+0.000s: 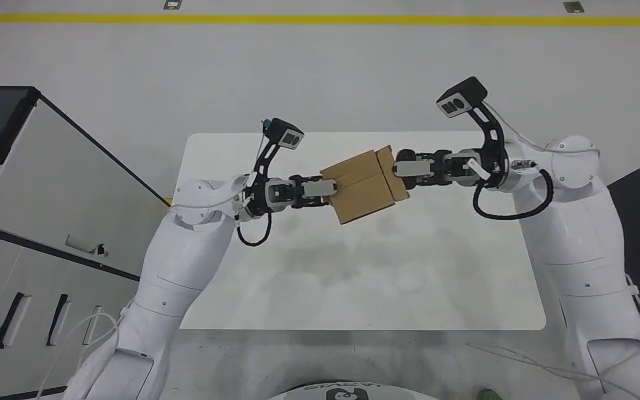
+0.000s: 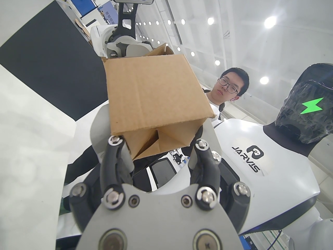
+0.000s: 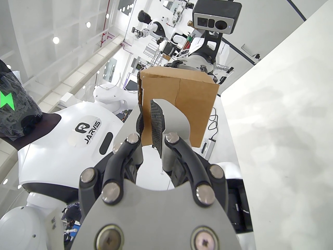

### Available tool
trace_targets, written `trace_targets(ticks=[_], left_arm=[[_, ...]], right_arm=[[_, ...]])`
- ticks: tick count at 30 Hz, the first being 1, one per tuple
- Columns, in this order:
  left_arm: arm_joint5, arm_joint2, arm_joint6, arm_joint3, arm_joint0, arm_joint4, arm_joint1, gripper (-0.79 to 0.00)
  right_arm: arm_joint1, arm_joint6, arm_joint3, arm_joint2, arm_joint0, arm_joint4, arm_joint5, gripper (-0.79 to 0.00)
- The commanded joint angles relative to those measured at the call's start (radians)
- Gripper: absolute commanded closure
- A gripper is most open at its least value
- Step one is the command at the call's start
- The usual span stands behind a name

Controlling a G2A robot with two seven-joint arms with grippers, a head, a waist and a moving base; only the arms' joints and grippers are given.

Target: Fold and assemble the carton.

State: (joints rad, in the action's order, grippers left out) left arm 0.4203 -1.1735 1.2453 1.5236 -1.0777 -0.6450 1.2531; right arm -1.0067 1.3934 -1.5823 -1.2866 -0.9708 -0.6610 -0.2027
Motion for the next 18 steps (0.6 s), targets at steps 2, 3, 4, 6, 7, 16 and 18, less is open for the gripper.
trace_targets(ticks=[2,3,4,6,7,16,18], left_arm=[[-0.001,0.003,-0.002,0.002,-0.001,0.000,-0.001,0.000],[-0.001,0.004,-0.003,0.004,-0.002,0.000,-0.001,0.000],[-0.001,0.004,-0.004,0.005,-0.003,0.000,-0.001,0.000],[-0.001,0.005,-0.006,0.008,-0.005,0.001,-0.002,0.000],[0.000,0.005,-0.007,0.009,-0.005,0.001,-0.003,0.000],[0.001,0.011,-0.008,0.005,-0.002,-0.002,-0.005,0.000],[-0.001,0.013,-0.008,0.005,-0.001,0.000,-0.006,0.000]], right_arm=[[0.000,0.000,0.001,0.001,-0.001,-0.006,0.000,0.000],[0.000,0.000,0.000,0.001,-0.001,-0.007,-0.002,0.000],[0.000,0.002,-0.001,0.000,-0.002,-0.011,-0.004,0.000],[0.001,0.002,-0.004,-0.002,-0.002,-0.016,-0.006,-0.009],[0.001,0.003,-0.004,-0.002,-0.003,-0.016,-0.007,-0.009],[0.002,0.004,-0.018,-0.004,-0.008,-0.030,-0.007,-0.015],[0.002,0.004,-0.022,-0.004,-0.009,-0.032,-0.008,-0.018]])
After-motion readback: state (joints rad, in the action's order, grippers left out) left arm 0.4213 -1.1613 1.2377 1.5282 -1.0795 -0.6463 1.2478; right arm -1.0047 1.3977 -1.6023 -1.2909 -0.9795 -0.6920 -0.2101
